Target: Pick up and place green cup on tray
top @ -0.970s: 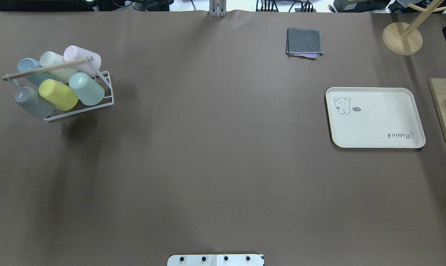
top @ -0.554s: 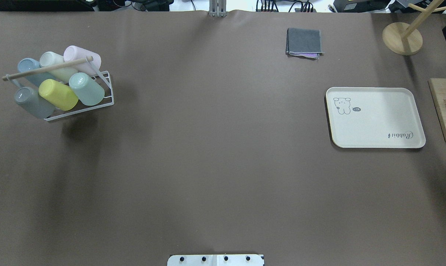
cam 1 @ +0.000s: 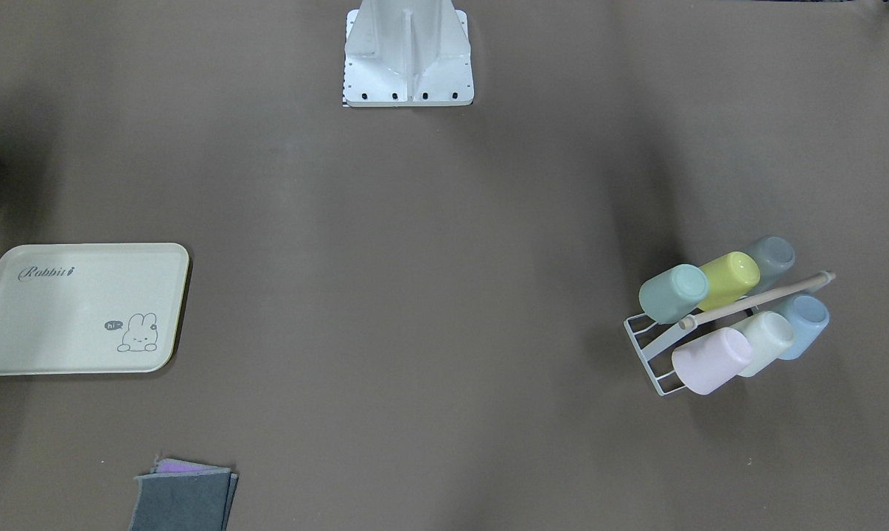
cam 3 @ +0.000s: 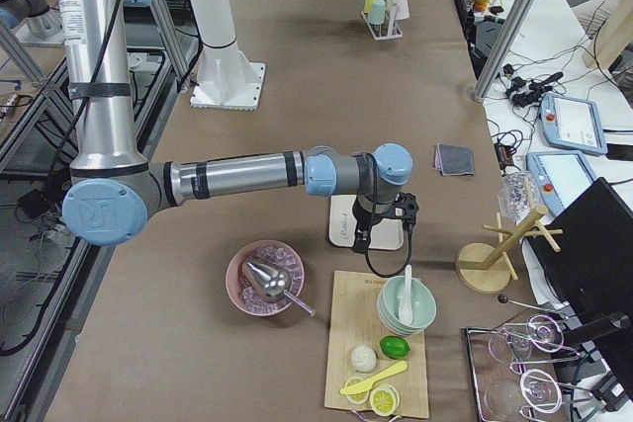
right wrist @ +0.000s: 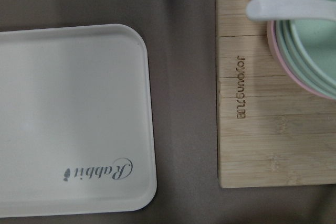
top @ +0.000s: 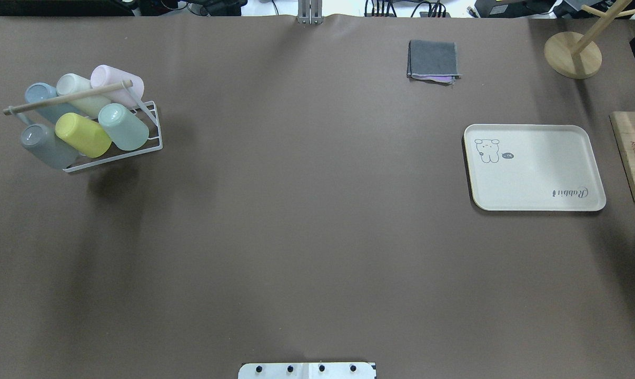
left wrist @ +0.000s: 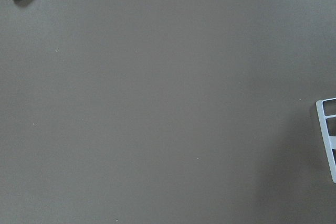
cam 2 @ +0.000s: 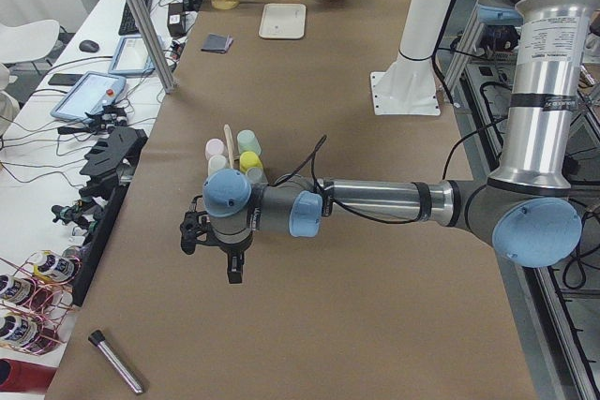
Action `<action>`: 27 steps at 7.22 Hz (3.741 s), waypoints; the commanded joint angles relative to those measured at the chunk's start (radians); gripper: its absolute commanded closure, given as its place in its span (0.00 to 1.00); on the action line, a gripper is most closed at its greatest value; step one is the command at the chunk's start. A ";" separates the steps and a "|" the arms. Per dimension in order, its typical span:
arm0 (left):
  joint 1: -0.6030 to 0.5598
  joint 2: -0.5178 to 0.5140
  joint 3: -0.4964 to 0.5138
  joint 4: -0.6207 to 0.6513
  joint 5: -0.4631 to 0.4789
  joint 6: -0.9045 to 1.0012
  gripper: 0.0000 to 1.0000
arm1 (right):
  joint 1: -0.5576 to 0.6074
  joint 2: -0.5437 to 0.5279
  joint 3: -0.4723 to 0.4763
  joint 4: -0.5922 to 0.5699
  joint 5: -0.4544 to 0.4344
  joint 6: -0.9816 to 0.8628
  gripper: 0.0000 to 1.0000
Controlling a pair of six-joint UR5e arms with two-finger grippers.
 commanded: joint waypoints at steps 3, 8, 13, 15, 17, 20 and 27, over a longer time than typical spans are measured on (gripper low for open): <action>0.000 0.000 -0.002 0.000 -0.003 0.000 0.01 | -0.052 0.057 -0.090 0.004 -0.002 0.028 0.01; 0.000 0.000 -0.002 0.000 -0.005 0.000 0.01 | -0.081 0.097 -0.211 0.158 0.000 0.152 0.01; 0.000 -0.002 -0.006 0.000 0.002 0.000 0.01 | -0.143 0.097 -0.268 0.251 0.000 0.204 0.05; 0.000 0.000 -0.027 0.000 0.005 0.000 0.01 | -0.167 0.097 -0.277 0.270 -0.005 0.204 0.10; 0.001 -0.003 -0.048 0.000 -0.005 0.000 0.01 | -0.176 0.099 -0.317 0.329 -0.005 0.204 0.15; 0.005 -0.005 -0.128 0.002 0.027 -0.002 0.01 | -0.193 0.100 -0.322 0.330 -0.009 0.203 0.25; 0.499 0.071 -0.546 0.012 0.329 0.000 0.01 | -0.196 0.091 -0.330 0.332 -0.009 0.192 0.55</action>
